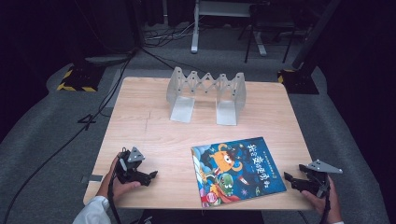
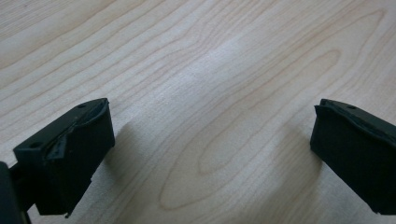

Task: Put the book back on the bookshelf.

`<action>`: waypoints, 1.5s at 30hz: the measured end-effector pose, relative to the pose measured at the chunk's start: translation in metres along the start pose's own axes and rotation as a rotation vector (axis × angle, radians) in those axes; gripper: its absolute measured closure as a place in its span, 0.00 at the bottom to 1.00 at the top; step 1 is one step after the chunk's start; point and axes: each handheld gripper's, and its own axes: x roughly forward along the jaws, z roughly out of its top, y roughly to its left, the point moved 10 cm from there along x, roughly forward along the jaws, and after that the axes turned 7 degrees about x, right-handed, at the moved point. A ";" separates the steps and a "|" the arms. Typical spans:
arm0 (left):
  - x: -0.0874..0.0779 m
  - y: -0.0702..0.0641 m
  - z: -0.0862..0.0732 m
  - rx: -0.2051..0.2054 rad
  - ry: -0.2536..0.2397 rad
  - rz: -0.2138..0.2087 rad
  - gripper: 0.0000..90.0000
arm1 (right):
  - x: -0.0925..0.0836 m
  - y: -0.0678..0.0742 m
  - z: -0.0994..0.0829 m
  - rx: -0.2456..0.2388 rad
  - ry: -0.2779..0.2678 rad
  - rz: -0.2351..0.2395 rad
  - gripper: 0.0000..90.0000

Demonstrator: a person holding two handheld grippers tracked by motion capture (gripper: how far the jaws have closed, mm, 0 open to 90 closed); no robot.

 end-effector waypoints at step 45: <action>0.106 -0.067 0.143 0.151 -0.065 -0.275 0.17 | -0.007 0.083 -0.017 -0.260 0.096 0.268 0.18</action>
